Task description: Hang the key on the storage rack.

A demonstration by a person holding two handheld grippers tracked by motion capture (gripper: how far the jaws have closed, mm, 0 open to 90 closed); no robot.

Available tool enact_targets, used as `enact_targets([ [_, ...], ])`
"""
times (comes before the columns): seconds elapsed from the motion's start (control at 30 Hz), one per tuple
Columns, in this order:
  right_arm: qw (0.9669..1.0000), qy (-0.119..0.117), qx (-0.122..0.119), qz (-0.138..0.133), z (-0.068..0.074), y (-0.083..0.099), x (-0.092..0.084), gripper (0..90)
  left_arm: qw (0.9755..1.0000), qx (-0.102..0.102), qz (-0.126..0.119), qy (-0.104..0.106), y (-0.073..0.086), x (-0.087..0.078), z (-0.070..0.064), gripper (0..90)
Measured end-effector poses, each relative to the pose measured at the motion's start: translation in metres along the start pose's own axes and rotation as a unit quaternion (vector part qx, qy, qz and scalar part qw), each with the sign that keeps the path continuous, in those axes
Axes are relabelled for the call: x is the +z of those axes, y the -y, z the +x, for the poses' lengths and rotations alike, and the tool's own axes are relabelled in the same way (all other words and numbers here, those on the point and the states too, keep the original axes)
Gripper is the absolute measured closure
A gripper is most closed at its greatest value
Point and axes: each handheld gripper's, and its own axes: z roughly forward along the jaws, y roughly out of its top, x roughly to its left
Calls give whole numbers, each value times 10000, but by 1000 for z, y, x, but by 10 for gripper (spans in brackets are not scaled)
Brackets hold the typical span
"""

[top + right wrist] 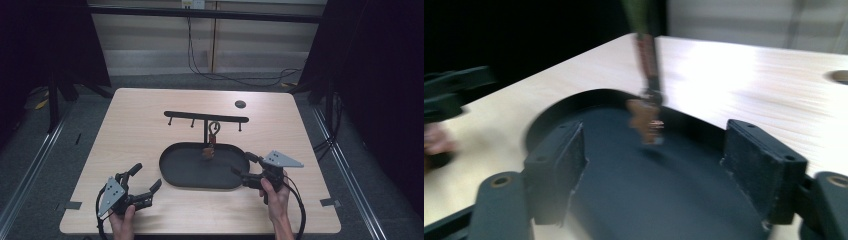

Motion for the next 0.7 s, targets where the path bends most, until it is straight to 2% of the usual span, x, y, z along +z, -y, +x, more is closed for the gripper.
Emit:
enact_targets([
  [0.03,9997,159,-146,-128,-1,7,-1,224,10000,0,0,1,0,0,0,157],
  [0.07,9991,270,-195,-255,-1,11,-2,219,10000,4,3,2,0,0,0,157],
  [0.1,9972,439,-206,-562,-1,16,-4,219,10000,7,5,2,0,0,0,157],
  [0.13,9959,453,-166,-767,-2,19,-6,219,10000,9,7,2,0,0,0,157],
  [0.2,9939,565,-211,-926,-2,25,-7,198,10000,11,8,3,0,0,0,157],
  [0.23,9923,697,-321,-971,-2,28,-8,189,10000,9,6,2,0,0,0,157],
  [0.33,9842,942,-487,-1415,0,39,-9,158,10000,0,0,1,0,0,0,157],
  [0.37,9824,890,-516,-1562,0,41,-9,142,10000,0,0,0,0,0,0,157],
  [0.43,9813,878,-519,-1634,0,44,-9,137,10000,-2,-1,1,0,0,0,157],
  [0.47,9808,916,-627,-1603,0,45,-8,138,10000,-2,1,1,0,0,0,157],
  [0.57,9769,1028,-667,-1753,0,54,-8,138,10000,-4,0,1,0,0,0,157],
  [0.63,9769,1062,-672,-1729,1,58,-7,136,10000,-2,-1,-1,0,0,0,156],
  [0.67,9742,1114,-706,-1831,2,60,-8,136,10000,-3,7,-1,0,0,0,157],
  [0.7,9736,1120,-735,-1849,3,60,-9,135,10000,2,1,-1,0,0,0,157],
])
